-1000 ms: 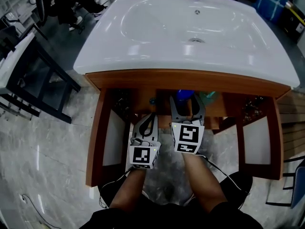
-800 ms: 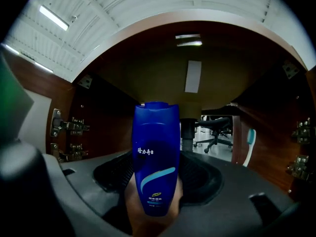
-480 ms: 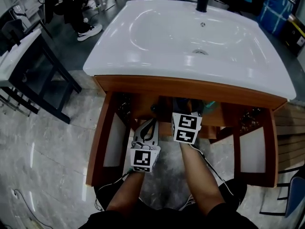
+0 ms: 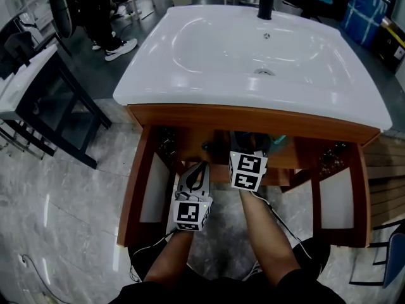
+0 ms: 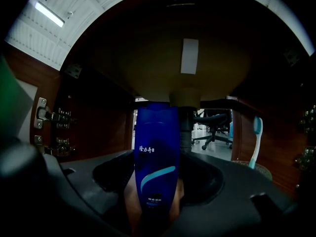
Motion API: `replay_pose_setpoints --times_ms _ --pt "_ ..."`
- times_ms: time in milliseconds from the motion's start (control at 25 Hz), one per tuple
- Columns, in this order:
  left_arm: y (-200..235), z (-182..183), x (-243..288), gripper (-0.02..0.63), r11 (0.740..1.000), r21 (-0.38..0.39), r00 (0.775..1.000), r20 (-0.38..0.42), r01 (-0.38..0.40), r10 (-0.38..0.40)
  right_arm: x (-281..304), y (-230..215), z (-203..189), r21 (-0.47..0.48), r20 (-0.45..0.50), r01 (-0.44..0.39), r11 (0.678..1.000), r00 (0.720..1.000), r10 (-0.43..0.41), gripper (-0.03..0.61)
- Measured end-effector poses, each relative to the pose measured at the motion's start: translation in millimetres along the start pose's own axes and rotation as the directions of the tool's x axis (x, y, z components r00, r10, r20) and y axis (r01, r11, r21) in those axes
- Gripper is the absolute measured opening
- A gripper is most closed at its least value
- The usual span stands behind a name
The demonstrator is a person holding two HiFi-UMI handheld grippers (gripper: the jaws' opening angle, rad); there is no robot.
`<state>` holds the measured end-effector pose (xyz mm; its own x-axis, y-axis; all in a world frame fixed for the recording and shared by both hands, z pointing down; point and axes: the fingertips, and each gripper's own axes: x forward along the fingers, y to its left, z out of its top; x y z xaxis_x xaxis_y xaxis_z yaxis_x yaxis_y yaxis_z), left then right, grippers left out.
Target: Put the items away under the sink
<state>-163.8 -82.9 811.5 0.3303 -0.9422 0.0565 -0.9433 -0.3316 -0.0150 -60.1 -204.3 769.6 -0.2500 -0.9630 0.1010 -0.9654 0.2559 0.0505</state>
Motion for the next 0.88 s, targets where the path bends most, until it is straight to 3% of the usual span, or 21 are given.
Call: replay_pose_setpoints --times_ms 600,880 --pt "-7.2 10.7 -1.0 0.021 1.0 0.006 1.0 0.021 0.019 -0.019 -9.0 5.1 5.4 0.0 0.01 -0.045 0.999 0.999 0.045 0.336" --pt "-9.6 14.4 -1.1 0.021 1.0 -0.003 0.999 0.035 0.022 -0.022 -44.1 6.3 17.2 -0.001 0.073 -0.051 0.999 0.996 0.051 0.342"
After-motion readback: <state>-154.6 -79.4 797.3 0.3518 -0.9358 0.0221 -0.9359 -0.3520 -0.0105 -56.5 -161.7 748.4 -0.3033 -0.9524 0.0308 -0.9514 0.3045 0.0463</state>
